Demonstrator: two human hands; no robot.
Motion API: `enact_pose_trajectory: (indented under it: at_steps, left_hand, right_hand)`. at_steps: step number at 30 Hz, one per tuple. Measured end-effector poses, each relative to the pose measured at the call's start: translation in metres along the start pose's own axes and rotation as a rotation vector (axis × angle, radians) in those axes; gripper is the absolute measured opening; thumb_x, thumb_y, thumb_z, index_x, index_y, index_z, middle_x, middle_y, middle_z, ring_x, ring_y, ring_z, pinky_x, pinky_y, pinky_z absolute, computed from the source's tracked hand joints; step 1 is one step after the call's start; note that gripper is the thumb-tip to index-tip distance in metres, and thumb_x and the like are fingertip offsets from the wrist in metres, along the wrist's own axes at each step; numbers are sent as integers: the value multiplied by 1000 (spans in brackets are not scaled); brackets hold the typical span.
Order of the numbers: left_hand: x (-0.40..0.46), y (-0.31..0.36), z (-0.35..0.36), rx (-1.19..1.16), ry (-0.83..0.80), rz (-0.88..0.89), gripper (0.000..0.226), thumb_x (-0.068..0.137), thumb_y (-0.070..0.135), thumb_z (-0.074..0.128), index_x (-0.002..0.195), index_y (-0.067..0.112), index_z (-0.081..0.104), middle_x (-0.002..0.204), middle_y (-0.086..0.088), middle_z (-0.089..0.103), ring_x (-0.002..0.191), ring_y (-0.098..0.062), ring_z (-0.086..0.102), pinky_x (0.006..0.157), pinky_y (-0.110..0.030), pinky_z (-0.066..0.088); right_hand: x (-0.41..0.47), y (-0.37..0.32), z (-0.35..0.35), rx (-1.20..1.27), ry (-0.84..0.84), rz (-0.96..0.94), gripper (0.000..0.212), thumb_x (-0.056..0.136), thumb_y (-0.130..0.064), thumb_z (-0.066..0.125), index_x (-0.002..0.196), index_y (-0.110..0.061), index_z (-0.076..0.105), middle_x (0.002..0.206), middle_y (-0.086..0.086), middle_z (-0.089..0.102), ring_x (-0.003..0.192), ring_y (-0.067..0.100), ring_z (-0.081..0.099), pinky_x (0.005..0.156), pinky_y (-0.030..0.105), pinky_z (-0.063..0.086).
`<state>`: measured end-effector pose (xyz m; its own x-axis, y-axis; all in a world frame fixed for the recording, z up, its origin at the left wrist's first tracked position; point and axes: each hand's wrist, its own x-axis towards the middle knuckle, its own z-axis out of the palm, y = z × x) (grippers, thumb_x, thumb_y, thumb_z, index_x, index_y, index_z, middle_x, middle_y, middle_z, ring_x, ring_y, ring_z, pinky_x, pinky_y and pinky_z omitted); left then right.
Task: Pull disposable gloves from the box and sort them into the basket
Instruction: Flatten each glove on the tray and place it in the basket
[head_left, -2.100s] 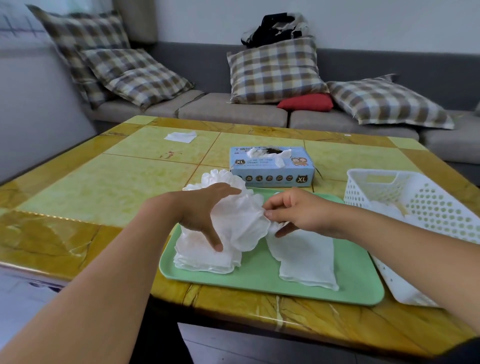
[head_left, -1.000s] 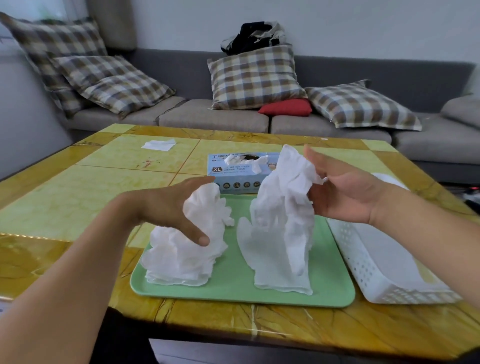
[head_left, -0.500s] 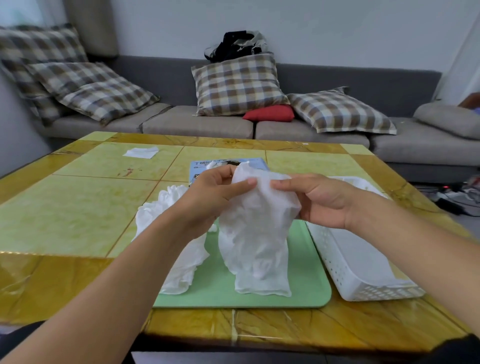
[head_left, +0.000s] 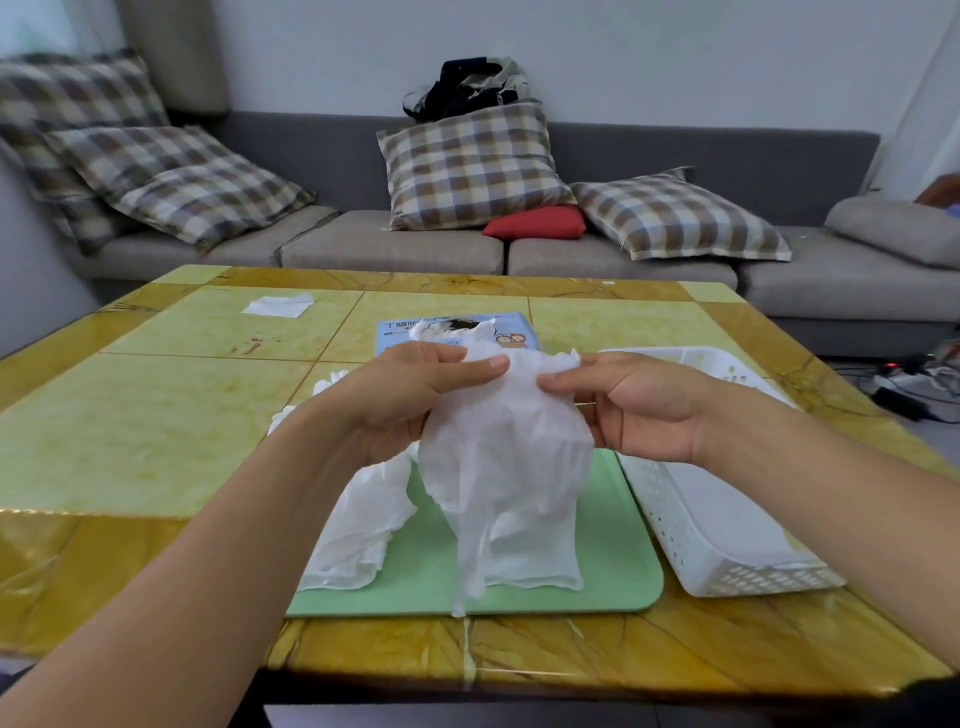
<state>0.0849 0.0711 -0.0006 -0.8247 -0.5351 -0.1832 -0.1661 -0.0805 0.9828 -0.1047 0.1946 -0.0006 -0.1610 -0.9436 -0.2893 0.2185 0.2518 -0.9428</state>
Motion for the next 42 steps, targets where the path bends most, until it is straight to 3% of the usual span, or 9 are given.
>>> enact_pose_trajectory:
  at_steps: [5, 10, 12, 15, 20, 27, 30, 39, 42]
  left_hand:
    - [25, -19, 5, 56, 251, -53, 27, 88, 23, 77, 108, 5, 75, 106, -12, 76, 87, -23, 66, 80, -36, 51]
    - [18, 20, 8, 2, 343, 575, 13, 93, 14, 70, 102, 15, 78, 103, -2, 78, 95, -14, 73, 86, -27, 56]
    - [16, 23, 1, 171, 358, 697, 19, 92, 8, 70, 102, 22, 78, 108, 10, 76, 107, -6, 69, 93, -25, 54]
    - [22, -8, -13, 422, 326, 537, 32, 87, 0, 73, 95, 30, 81, 109, 16, 75, 106, -3, 68, 93, -30, 56]
    - [31, -65, -12, 841, 89, 290, 17, 81, 10, 81, 87, 26, 81, 95, 14, 77, 92, 4, 67, 78, -12, 47]
    - [27, -65, 1, 983, -36, 349, 12, 77, 19, 84, 84, 28, 81, 94, 14, 76, 91, 0, 67, 74, -8, 45]
    - [25, -69, -1, 1076, -135, 286, 11, 77, 25, 84, 85, 31, 80, 93, 14, 75, 92, -3, 65, 86, -30, 53]
    - [13, -67, 7, 1193, -348, 142, 23, 77, 31, 83, 99, 35, 78, 107, 14, 62, 99, -3, 57, 94, -31, 51]
    - [10, -59, 9, 1164, -386, 41, 27, 76, 34, 72, 102, 36, 76, 110, 14, 64, 102, -4, 59, 95, -30, 51]
  right_hand:
    - [24, 7, -4, -76, 166, 35, 23, 92, -4, 66, 114, -9, 69, 109, 11, 73, 82, 20, 71, 79, 34, 61]
    - [11, -34, 4, -118, 257, -681, 16, 86, -3, 71, 102, -8, 73, 101, 6, 77, 94, 19, 72, 83, 27, 57]
    - [0, -36, 4, -274, 262, -791, 16, 84, -4, 74, 99, -12, 74, 97, 1, 78, 93, 13, 72, 84, 23, 55]
    - [2, -6, -2, -645, 246, -577, 13, 83, -4, 79, 91, -13, 77, 91, 4, 78, 84, 14, 72, 78, 27, 56]
    - [17, 39, -14, -1257, 62, -268, 6, 84, -12, 78, 88, -17, 77, 90, -6, 75, 86, 9, 69, 73, 19, 52]
    - [8, 38, -7, -1419, -69, -186, 12, 85, -15, 76, 97, -17, 79, 92, -10, 74, 66, -9, 57, 61, 3, 40]
    - [4, 39, -6, -1460, -152, -144, 10, 85, -17, 77, 95, -18, 77, 88, -12, 71, 65, -13, 56, 60, 5, 41]
    - [-2, 41, 6, -1475, -401, 92, 24, 80, -32, 84, 95, -15, 77, 86, -3, 73, 72, 5, 61, 70, 26, 53]
    - [3, 33, 6, -1348, -305, 144, 31, 88, -42, 76, 95, -11, 76, 90, 6, 75, 71, 10, 67, 65, 24, 56]
